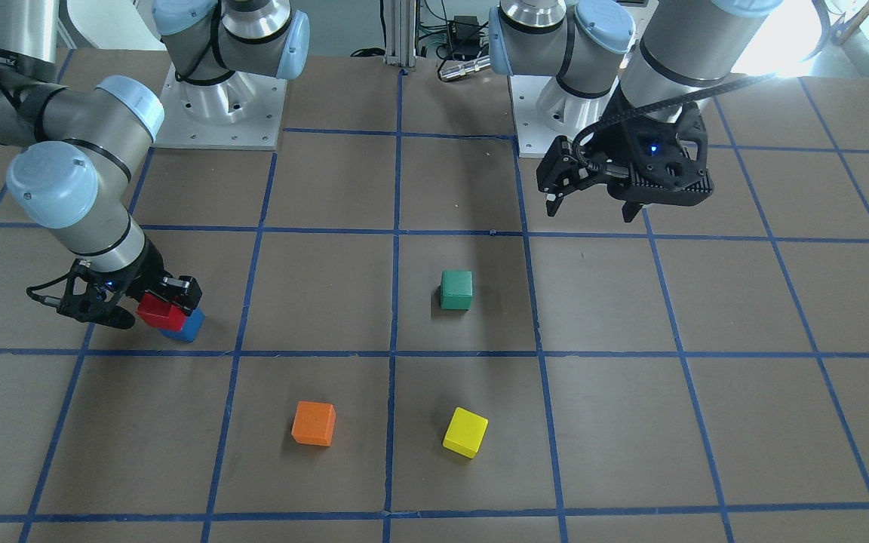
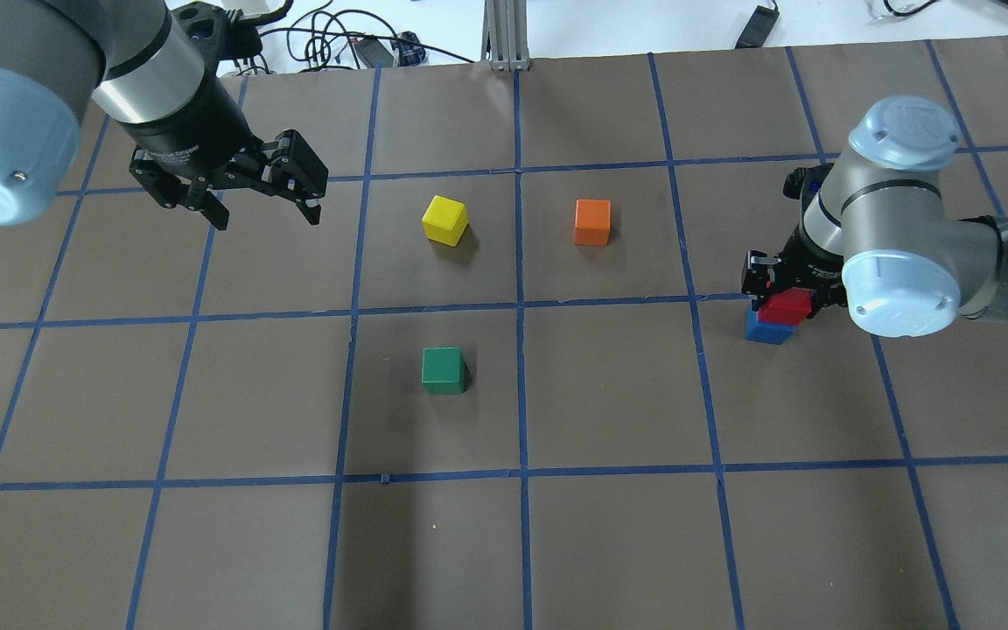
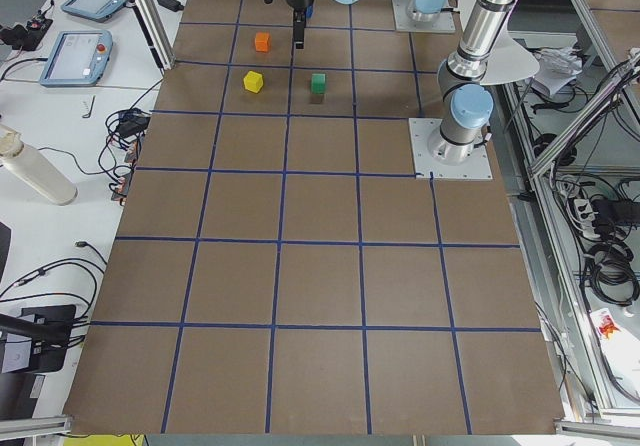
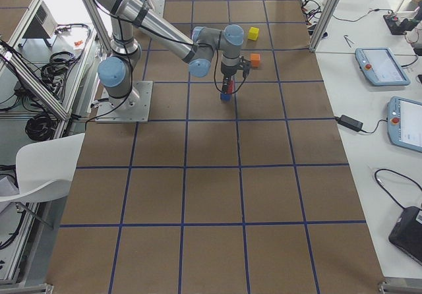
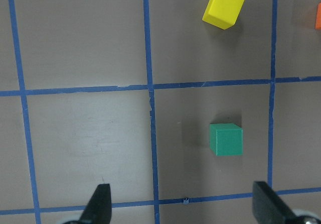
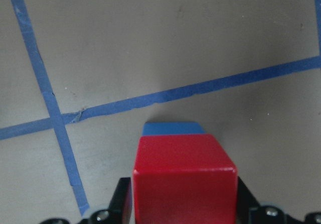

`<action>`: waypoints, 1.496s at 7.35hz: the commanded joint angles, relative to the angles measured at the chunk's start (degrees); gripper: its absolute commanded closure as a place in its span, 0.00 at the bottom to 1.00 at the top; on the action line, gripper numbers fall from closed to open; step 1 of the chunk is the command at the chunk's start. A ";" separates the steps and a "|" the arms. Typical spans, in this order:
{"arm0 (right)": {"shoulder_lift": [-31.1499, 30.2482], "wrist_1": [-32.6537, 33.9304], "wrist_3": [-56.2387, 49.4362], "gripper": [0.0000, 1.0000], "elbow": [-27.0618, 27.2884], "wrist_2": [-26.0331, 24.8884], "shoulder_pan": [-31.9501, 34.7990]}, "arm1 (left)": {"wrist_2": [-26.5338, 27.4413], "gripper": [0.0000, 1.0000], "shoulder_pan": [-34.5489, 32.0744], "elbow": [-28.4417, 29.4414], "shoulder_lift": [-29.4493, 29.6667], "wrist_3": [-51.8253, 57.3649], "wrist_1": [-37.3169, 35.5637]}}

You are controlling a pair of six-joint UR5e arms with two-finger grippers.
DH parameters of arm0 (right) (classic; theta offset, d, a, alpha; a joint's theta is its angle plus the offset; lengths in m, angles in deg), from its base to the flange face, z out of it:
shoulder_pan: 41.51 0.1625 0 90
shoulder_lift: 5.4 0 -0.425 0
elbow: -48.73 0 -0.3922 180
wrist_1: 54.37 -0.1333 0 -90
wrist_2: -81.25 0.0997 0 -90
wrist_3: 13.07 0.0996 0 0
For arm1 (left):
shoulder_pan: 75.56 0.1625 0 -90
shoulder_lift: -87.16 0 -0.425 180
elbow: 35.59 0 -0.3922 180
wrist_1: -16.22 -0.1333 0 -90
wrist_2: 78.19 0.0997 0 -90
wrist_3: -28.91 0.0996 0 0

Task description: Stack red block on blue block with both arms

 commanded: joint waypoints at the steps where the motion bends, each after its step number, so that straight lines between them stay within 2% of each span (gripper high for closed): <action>1: -1.09 -0.75 0.14 0.00 -1.10 -1.29 0.00 | 0.07 0.00 0.00 0.02 0.00 0.00 0.00; 2: -3.89 -4.15 0.75 0.00 -2.68 -2.61 0.26 | 0.07 0.00 0.00 0.10 0.00 0.00 0.00; 4: -12.05 -17.66 0.85 0.00 -7.24 -2.02 0.87 | 0.07 0.00 0.00 0.28 -0.09 0.00 0.00; 5: -14.61 -19.46 0.85 0.00 -8.48 -1.66 3.75 | 0.07 0.00 0.00 0.28 -0.09 0.00 0.00; 6: -15.07 -19.74 0.93 0.00 -10.15 -2.01 8.82 | 0.07 0.00 0.00 0.37 -0.09 0.00 0.00; 7: -15.25 -24.36 2.24 0.00 -14.34 -1.92 11.83 | 0.07 0.00 0.00 0.28 -0.09 0.00 0.00; 8: -14.47 -31.71 2.34 0.00 -21.26 -1.75 13.34 | 0.07 0.00 0.00 0.37 -0.09 0.00 0.00; 9: -13.77 -34.40 2.60 0.00 -24.29 -1.40 13.62 | 0.16 0.00 0.00 0.98 -0.09 0.09 0.09; 11: -12.71 -33.55 2.60 0.00 -24.32 -1.13 13.45 | 2.08 0.00 0.00 1.60 0.09 0.09 0.00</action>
